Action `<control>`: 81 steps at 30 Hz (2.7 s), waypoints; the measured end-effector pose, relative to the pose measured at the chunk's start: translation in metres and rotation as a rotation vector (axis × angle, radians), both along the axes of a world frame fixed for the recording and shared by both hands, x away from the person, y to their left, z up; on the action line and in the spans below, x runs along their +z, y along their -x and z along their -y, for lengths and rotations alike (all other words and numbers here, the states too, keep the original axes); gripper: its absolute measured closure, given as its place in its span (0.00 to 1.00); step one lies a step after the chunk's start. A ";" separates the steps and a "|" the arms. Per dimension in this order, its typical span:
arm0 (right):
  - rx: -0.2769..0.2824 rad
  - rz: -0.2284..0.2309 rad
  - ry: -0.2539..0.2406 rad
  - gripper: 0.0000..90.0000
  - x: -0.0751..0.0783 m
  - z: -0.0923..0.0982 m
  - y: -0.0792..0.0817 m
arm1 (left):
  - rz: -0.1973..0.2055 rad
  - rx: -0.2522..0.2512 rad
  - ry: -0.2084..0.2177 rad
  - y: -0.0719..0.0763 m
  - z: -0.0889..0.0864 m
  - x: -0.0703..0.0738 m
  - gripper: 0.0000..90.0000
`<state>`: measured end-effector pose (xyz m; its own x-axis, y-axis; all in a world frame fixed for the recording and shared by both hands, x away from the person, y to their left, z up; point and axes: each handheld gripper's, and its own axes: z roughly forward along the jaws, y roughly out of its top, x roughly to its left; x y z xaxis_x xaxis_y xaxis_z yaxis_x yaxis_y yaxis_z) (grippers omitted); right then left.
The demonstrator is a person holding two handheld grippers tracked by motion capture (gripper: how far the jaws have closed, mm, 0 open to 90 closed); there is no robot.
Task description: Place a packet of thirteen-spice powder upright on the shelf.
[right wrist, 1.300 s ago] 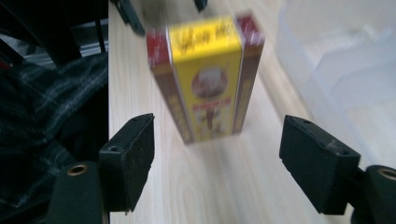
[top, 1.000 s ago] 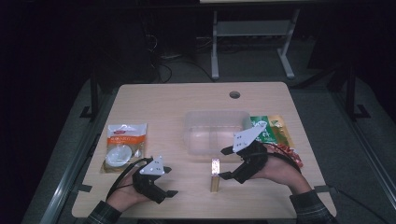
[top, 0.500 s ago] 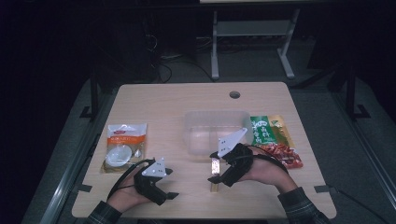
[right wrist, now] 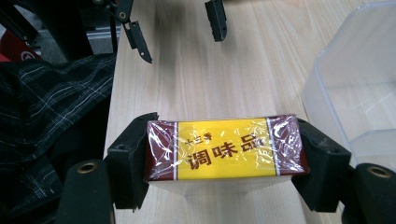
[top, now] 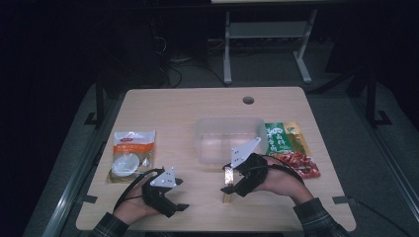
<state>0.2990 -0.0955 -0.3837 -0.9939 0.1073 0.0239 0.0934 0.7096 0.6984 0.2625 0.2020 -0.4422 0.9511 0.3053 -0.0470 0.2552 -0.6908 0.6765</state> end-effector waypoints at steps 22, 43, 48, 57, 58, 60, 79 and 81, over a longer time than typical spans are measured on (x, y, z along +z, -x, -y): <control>0.032 0.046 0.029 0.35 0.032 0.001 -0.009 | -0.011 0.005 -0.002 -0.002 -0.003 -0.001 0.18; 0.016 0.100 -0.026 0.35 0.085 0.007 -0.062 | -0.006 0.004 -0.002 -0.002 -0.003 -0.001 0.18; 0.009 0.100 -0.026 0.35 0.086 0.006 -0.080 | -0.011 0.007 0.001 -0.002 -0.002 -0.002 0.18; 0.011 0.084 -0.024 0.35 0.081 0.003 -0.114 | -0.013 0.000 -0.007 -0.001 -0.002 -0.003 0.18; 0.011 0.084 -0.024 0.35 0.081 0.003 -0.114 | -0.013 0.000 -0.007 -0.001 -0.002 -0.003 0.18; 0.010 0.081 -0.024 0.35 0.079 0.003 -0.120 | -0.012 0.002 -0.008 -0.001 -0.003 -0.003 0.18; 0.007 0.048 -0.029 0.35 0.063 0.005 -0.140 | -0.018 -0.002 -0.016 -0.001 -0.003 -0.003 0.18; 0.008 0.049 -0.030 0.35 0.063 0.004 -0.140 | -0.018 -0.002 -0.016 -0.001 -0.003 -0.003 0.18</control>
